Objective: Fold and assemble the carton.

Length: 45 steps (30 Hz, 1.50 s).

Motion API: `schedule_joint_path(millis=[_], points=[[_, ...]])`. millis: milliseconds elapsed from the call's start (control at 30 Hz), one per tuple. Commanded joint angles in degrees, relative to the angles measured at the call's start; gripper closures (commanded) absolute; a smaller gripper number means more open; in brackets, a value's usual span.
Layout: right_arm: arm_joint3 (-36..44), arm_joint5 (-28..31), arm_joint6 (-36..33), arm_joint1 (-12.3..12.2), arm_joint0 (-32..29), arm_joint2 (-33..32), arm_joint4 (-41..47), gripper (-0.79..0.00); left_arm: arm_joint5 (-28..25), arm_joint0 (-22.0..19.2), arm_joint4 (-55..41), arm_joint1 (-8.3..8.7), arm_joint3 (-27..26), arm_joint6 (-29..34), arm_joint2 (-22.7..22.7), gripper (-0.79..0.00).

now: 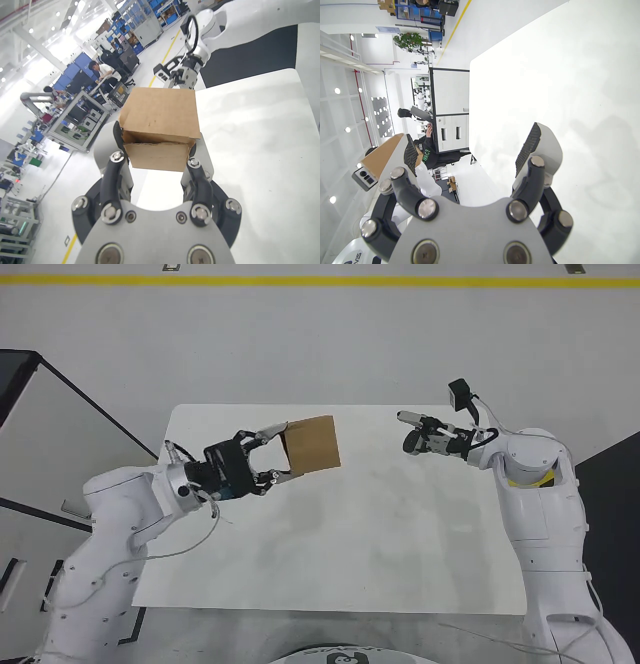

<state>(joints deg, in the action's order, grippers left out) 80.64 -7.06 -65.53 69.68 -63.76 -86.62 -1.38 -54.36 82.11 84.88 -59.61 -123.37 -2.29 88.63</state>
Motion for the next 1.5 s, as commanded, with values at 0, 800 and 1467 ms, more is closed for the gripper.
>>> schedule_joint_path(millis=[0,800,1467], points=[[0.0,0.0,0.0,0.0,0.0,0.0,0.0,-0.785,-1.32,0.9,-3.26,0.26,-2.98,2.55,2.73,0.0],[0.0,0.0,0.0,0.0,0.0,0.0,0.0,-0.785,-1.95,2.43,-8.81,0.52,-6.41,5.89,5.44,0.0],[0.0,0.0,0.0,0.0,0.0,0.0,0.0,-0.785,3.67,-1.41,-20.21,0.77,-11.27,15.02,-0.63,0.0]])
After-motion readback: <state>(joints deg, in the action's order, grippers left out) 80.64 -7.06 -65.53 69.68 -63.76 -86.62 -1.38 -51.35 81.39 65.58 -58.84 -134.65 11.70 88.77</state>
